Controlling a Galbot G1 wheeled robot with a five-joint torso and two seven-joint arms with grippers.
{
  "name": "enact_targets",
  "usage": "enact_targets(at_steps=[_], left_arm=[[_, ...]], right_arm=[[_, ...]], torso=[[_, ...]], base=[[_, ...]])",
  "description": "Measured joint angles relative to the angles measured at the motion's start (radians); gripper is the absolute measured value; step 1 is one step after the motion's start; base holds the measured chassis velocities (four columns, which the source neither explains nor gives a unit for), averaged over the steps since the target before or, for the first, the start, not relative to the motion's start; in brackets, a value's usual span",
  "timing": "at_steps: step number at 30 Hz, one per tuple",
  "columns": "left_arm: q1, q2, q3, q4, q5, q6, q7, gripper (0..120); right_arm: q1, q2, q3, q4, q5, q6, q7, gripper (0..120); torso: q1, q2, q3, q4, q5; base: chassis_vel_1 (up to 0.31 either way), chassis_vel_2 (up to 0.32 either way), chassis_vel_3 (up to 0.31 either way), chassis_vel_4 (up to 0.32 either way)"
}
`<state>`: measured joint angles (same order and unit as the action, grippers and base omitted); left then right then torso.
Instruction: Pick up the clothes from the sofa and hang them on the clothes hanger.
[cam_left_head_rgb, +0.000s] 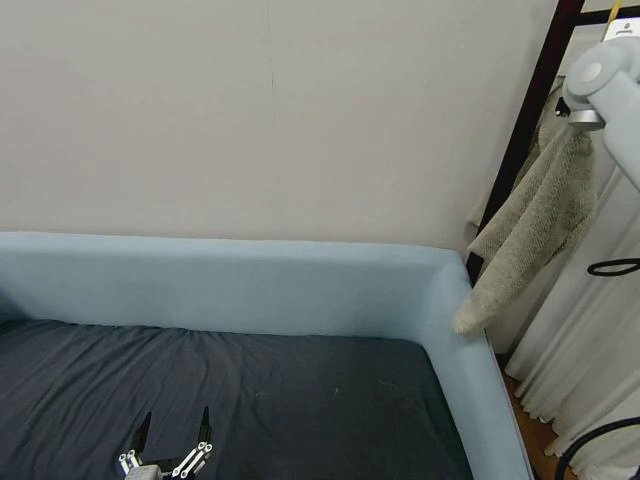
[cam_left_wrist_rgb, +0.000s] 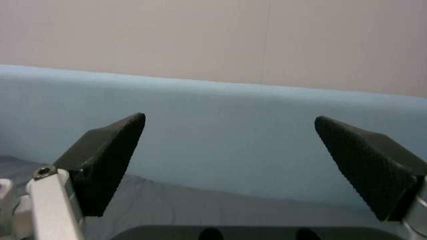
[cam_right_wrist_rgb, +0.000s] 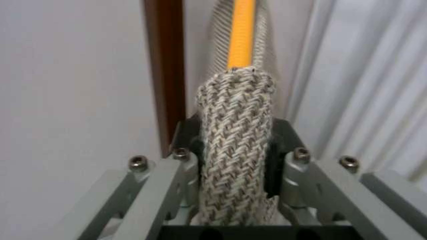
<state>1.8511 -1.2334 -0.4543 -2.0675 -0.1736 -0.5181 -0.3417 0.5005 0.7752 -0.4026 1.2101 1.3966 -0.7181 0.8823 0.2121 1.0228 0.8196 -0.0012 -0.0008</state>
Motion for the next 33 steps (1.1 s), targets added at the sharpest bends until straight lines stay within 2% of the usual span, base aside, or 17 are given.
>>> enact_targets(at_steps=[2, 4, 7, 8, 12, 13, 15, 17, 19, 25, 27, 29, 30, 31, 32, 33], left_arm=[[0.0, 0.0, 0.0, 0.0, 0.0, 0.0, 0.0, 100], [0.0, 0.0, 0.0, 0.0, 0.0, 0.0, 0.0, 100], [0.0, 0.0, 0.0, 0.0, 0.0, 0.0, 0.0, 100], [0.0, 0.0, 0.0, 0.0, 0.0, 0.0, 0.0, 100], [0.0, 0.0, 0.0, 0.0, 0.0, 0.0, 0.0, 100], [0.0, 0.0, 0.0, 0.0, 0.0, 0.0, 0.0, 100], [0.0, 0.0, 0.0, 0.0, 0.0, 0.0, 0.0, 100], [0.0, 0.0, 0.0, 0.0, 0.0, 0.0, 0.0, 100], [0.0, 0.0, 0.0, 0.0, 0.0, 0.0, 0.0, 100], [0.0, 0.0, 0.0, 0.0, 0.0, 0.0, 0.0, 100], [0.0, 0.0, 0.0, 0.0, 0.0, 0.0, 0.0, 100], [0.0, 0.0, 0.0, 0.0, 0.0, 0.0, 0.0, 100], [0.0, 0.0, 0.0, 0.0, 0.0, 0.0, 0.0, 100], [0.0, 0.0, 0.0, 0.0, 0.0, 0.0, 0.0, 100], [0.0, 0.0, 0.0, 0.0, 0.0, 0.0, 0.0, 100], [0.0, 0.0, 0.0, 0.0, 0.0, 0.0, 0.0, 100]], right_arm=[[-0.058, -0.052, 0.024, 0.092, -0.073, 0.036, -0.093, 38], [-0.088, -0.076, 0.037, 0.135, -0.114, 0.059, -0.135, 41], [-0.17, -0.129, 0.092, 0.239, -0.193, 0.12, -0.219, 56], [-0.17, -0.129, 0.092, 0.239, -0.193, 0.12, -0.219, 56], [-0.307, -0.193, 0.209, 0.397, -0.23, 0.222, -0.302, 74], [-0.307, -0.193, 0.209, 0.397, -0.23, 0.222, -0.302, 74], [-0.4, -0.224, 0.287, 0.473, -0.245, 0.268, -0.337, 85], [-0.447, -0.241, 0.325, 0.508, -0.253, 0.289, -0.351, 88], [-0.528, -0.269, 0.387, 0.562, -0.268, 0.329, -0.37, 97], [-0.702, -0.335, 0.504, 0.722, -0.258, 0.428, -0.407, 100], [-0.8, -0.338, 0.543, 0.774, -0.269, 0.486, -0.434, 100], [-0.826, -0.334, 0.554, 0.782, -0.274, 0.498, -0.441, 100], [-1.017, -0.277, 0.61, 0.803, -0.336, 0.58, -0.49, 100], [-1.136, -0.223, 0.651, 0.82, -0.404, 0.626, -0.519, 100], [-1.197, -0.202, 0.673, 0.828, -0.441, 0.646, -0.536, 100], [-1.197, -0.202, 0.673, 0.828, -0.441, 0.646, -0.536, 100]], torso=[[0.0, 0.0, 0.0, 0.0, -0.0002], [0.0, 0.0, 0.0, -0.0002, 0.0003], [0.0, 0.0, 0.0, -0.0003, 0.0003], [0.0, 0.0, 0.0, -0.0003, 0.0003], [0.0, 0.0, 0.0, 0.0002, -0.0002], [0.0, 0.0, 0.0, 0.0002, -0.0002], [0.0, 0.0, 0.0, 0.0002, 0.0001], [0.0, 0.0, 0.0, 0.0001, 0.0001], [0.0, 0.0, 0.0, -0.0003, 0.0001], [0.0, 0.0, 0.0, -0.0002, -0.0005], [0.0, 0.0, 0.0, 0.0, -0.0003], [0.0, 0.0, 0.0, 0.0001, -0.0004], [0.0, 0.0, 0.0, 0.0001, 0.0005], [0.0, 0.0, 0.0, 0.0003, 0.0004], [0.0, 0.0, 0.0, 0.0005, -0.0003], [0.0, 0.0, 0.0, 0.0005, -0.0003]], base=[[0.0, 0.0, 0.0, 0.0], [0.0, 0.0, 0.0, 0.0], [0.0, 0.0, 0.0, 0.0], [0.0, 0.0, 0.0, 0.0], [0.0, 0.0, 0.0, 0.0], [0.0, 0.0, 0.0, 0.0], [0.0, 0.0, 0.0, 0.0], [0.0, 0.0, 0.0, 0.0], [0.0, 0.0, 0.0, 0.0], [0.0, 0.0, 0.0, 0.0], [0.0, 0.0, 0.0, 0.0], [0.0, 0.0, 0.0, 0.0], [0.0, 0.0, 0.0, 0.0], [0.0, 0.0, 0.0, 0.0], [0.0, 0.0, 0.0, 0.0], [0.0, 0.0, 0.0, 0.0]])
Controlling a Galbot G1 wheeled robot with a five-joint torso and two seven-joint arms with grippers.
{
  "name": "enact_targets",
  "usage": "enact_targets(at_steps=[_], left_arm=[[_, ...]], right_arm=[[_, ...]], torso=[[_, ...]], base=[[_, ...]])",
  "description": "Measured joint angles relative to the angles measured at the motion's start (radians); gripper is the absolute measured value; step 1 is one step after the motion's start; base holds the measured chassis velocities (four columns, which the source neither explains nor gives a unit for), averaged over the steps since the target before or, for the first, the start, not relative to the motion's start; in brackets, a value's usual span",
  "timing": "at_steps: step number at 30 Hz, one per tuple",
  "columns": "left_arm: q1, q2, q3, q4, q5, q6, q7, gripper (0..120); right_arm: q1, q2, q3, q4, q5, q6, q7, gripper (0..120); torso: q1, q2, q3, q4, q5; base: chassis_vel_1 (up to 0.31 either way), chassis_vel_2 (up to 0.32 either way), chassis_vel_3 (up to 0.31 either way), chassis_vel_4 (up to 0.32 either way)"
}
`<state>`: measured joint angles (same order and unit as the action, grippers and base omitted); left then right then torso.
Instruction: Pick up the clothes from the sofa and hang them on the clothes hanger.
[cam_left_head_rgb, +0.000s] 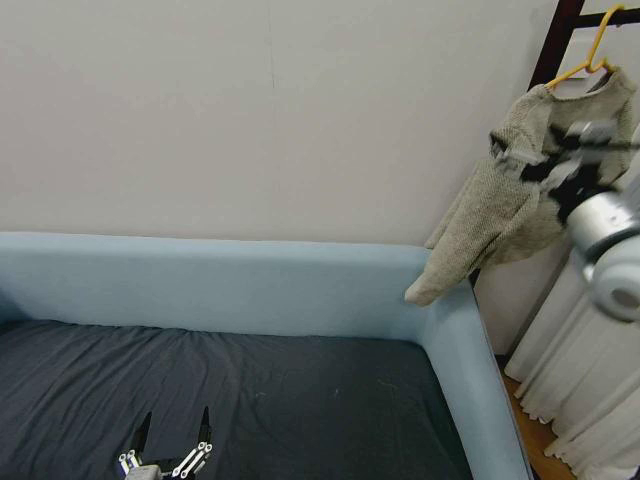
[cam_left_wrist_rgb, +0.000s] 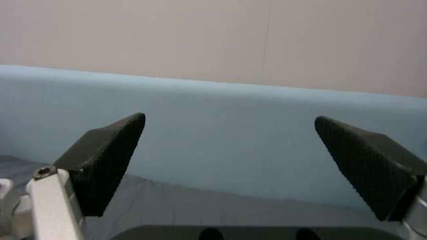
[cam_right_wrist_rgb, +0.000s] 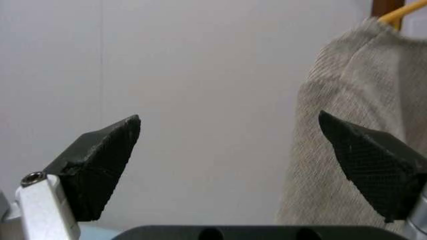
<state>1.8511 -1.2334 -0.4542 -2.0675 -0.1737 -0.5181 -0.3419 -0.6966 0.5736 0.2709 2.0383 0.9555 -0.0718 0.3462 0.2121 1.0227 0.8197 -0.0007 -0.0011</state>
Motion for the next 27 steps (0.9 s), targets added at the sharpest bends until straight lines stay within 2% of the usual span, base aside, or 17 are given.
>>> enact_targets(at_steps=[4, 5, 9, 10, 13, 14, 17, 18, 21, 27], left_arm=[[0.0, 0.0, 0.0, 0.0, 0.0, 0.0, 0.0, 100], [0.0, 0.0, 0.0, 0.0, 0.0, 0.0, 0.0, 100], [0.0, 0.0, 0.0, 0.0, 0.0, 0.0, 0.0, 100], [0.0, 0.0, 0.0, 0.0, 0.0, 0.0, 0.0, 100], [0.0, 0.0, 0.0, 0.0, 0.0, 0.0, 0.001, 100], [0.0, 0.0, 0.0, 0.0, 0.0, 0.0, 0.001, 100], [0.0, 0.0, 0.0, 0.0, 0.0, 0.0, 0.001, 100], [0.0, 0.0, 0.0, 0.0, 0.0, 0.0, 0.001, 100], [0.0, 0.0, 0.0, 0.0, 0.0, 0.0, 0.0, 100], [0.0, 0.0, 0.0, 0.0, 0.0, 0.0, 0.0, 100]], right_arm=[[-0.268, 0.084, 0.122, 0.017, -0.151, 0.088, -0.082, 100], [-0.268, 0.084, 0.122, 0.017, -0.151, 0.088, -0.082, 100], [-0.602, 0.232, 0.308, 0.021, -0.313, 0.189, -0.203, 100], [-0.602, 0.232, 0.308, 0.021, -0.313, 0.189, -0.203, 100], [-0.822, 0.364, 0.402, 0.026, -0.445, 0.275, -0.266, 100], [-0.822, 0.364, 0.402, 0.026, -0.445, 0.275, -0.266, 100], [-1.028, 0.485, 0.443, 0.026, -0.541, 0.366, -0.313, 100], [-1.028, 0.485, 0.443, 0.026, -0.541, 0.366, -0.313, 100], [-1.118, 0.548, 0.441, 0.019, -0.593, 0.447, -0.343, 100], [-1.132, 0.57, 0.396, 0.02, -0.643, 0.498, -0.345, 100]], torso=[[0.0, 0.0, 0.0, -0.0005, 0.0003], [0.0, 0.0, 0.0, -0.0005, 0.0003], [0.0, 0.0, 0.0, -0.0004, 0.0004], [0.0, 0.0, 0.0, -0.0004, 0.0004], [0.0, 0.0, 0.0, -0.0008, 0.0003], [0.0, 0.0, 0.0, -0.0008, 0.0003], [0.0, 0.0, 0.0, -0.0011, 0.0003], [0.0, 0.0, 0.0, -0.0011, 0.0003], [0.0, 0.0, 0.0, -0.0008, -0.0002], [0.0, 0.0, 0.0, -0.0002, 0.0002]], base=[[0.0, 0.0, 0.0, 0.0], [0.0, 0.0, 0.0, 0.0], [0.0, 0.0, 0.0, 0.0], [0.0, 0.0, 0.0, 0.0], [0.0, 0.0, 0.0, 0.0], [0.0, 0.0, 0.0, 0.0], [0.0, 0.0, 0.0, 0.0], [0.0, 0.0, 0.0, 0.0], [0.0, 0.0, 0.0, 0.0], [0.0, 0.0, 0.0, 0.0]])
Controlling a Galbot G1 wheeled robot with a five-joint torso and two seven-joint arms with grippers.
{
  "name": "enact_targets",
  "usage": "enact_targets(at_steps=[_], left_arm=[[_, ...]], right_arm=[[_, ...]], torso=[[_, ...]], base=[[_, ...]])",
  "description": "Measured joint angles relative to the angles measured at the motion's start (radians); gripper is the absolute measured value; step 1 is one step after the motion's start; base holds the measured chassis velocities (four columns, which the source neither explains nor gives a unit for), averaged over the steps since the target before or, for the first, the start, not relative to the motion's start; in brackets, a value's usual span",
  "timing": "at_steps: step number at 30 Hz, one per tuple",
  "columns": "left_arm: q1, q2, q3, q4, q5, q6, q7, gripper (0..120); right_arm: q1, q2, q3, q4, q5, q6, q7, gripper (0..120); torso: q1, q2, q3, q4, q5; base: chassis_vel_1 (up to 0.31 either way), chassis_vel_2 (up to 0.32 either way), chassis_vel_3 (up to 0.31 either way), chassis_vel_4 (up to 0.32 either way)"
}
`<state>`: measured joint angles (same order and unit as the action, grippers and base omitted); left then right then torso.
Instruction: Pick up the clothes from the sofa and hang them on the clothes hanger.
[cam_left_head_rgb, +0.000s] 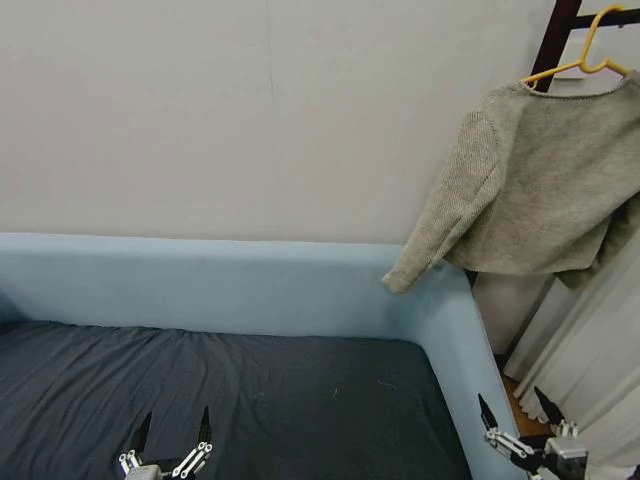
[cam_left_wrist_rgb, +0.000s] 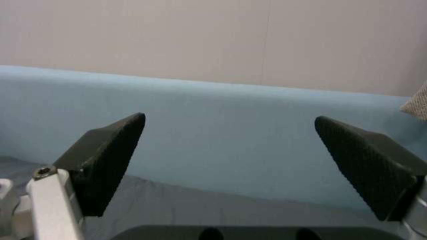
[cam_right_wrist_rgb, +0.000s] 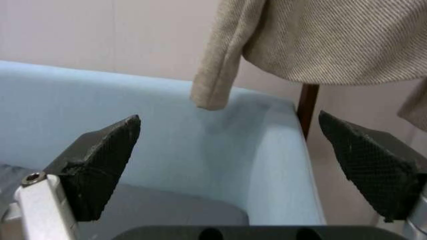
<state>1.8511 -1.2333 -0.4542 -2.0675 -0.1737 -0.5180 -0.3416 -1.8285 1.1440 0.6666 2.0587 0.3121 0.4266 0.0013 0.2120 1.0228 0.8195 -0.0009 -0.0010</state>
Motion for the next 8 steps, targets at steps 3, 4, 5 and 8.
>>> enact_targets(at_steps=[3, 4, 5, 8], left_arm=[[0.0, 0.0, 0.0, 0.0, 0.0, 0.0, 0.0, 100], [0.0, 0.0, 0.0, 0.0, 0.0, 0.0, 0.0, 100], [0.0, 0.0, 0.0, 0.0, 0.0, 0.0, 0.0, 100], [0.0, 0.0, 0.0, 0.0, 0.0, 0.0, 0.0, 100]], right_arm=[[0.009, -0.001, -0.014, 0.013, -0.008, -0.001, 0.008, 100], [0.012, -0.002, -0.014, 0.013, -0.009, -0.002, 0.012, 100], [0.012, -0.002, -0.014, 0.013, -0.009, -0.002, 0.012, 100], [0.017, -0.007, -0.014, 0.011, -0.012, -0.008, 0.025, 100]], torso=[[0.0, 0.0, 0.0, -0.0001, 0.0], [0.0, 0.0, 0.0, -0.0001, 0.0], [0.0, 0.0, 0.0, -0.0001, 0.0], [0.0, 0.0, 0.0, -0.0003, 0.0001]], base=[[0.0, 0.0, 0.0, 0.0], [0.0, 0.0, 0.0, 0.0], [0.0, 0.0, 0.0, 0.0], [0.0, 0.0, 0.0, 0.0]])
